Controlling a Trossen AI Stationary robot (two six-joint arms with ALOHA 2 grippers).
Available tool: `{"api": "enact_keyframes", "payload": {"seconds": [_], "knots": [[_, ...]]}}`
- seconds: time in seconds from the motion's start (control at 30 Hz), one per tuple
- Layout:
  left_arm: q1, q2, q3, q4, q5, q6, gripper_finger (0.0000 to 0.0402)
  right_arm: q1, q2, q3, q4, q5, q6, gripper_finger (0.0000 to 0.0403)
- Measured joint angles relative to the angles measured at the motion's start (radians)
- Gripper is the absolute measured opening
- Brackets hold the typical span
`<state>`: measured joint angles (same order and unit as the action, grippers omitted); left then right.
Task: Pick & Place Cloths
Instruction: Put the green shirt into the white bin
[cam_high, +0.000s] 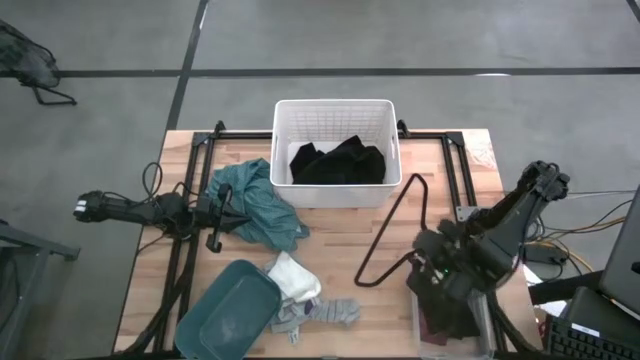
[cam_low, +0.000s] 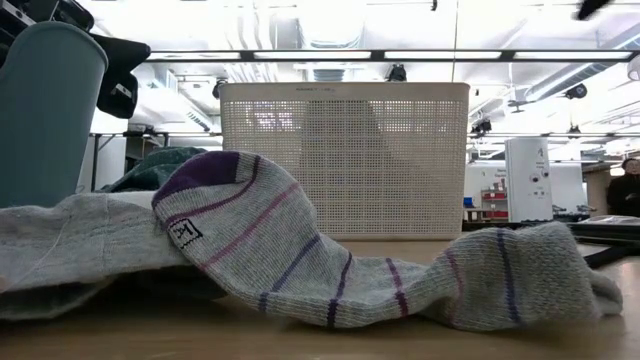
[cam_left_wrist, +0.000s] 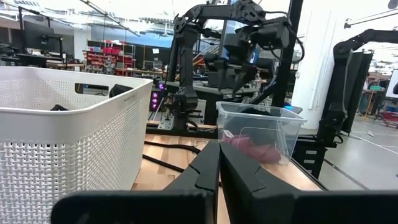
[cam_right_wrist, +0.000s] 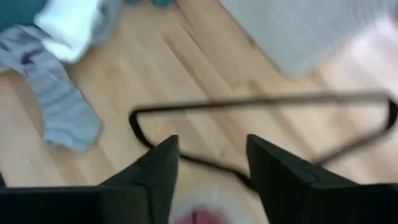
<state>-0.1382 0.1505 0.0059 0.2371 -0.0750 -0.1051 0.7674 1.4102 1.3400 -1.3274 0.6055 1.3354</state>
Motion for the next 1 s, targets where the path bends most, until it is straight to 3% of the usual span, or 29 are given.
{"api": "enact_keyframes", "payload": {"seconds": [0.23, 0.4, 0.6, 0.8, 1.0], "knots": [[0.0, 0.0, 0.0, 0.0, 0.0, 0.0, 0.0017, -0.182, -0.105, -0.134, 0.449, 0.074, -0.546, 0.0024], [0.0, 0.0, 0.0, 0.0, 0.0, 0.0, 0.0017, -0.28, -0.209, -0.314, 0.754, -0.02, -0.793, 0.001], [0.0, 0.0, 0.0, 0.0, 0.0, 0.0, 0.0017, -0.326, -0.398, -0.568, 1.07, -0.06, -1.009, 0.0008], [0.0, 0.0, 0.0, 0.0, 0.0, 0.0, 0.0018, -0.402, -0.601, -0.822, 1.395, -0.269, -1.189, 0.0008], [0.0, 0.0, 0.0, 0.0, 0.0, 0.0, 0.0016, -0.441, -0.807, -1.0, 1.474, -0.187, -1.204, 0.0008]]}}
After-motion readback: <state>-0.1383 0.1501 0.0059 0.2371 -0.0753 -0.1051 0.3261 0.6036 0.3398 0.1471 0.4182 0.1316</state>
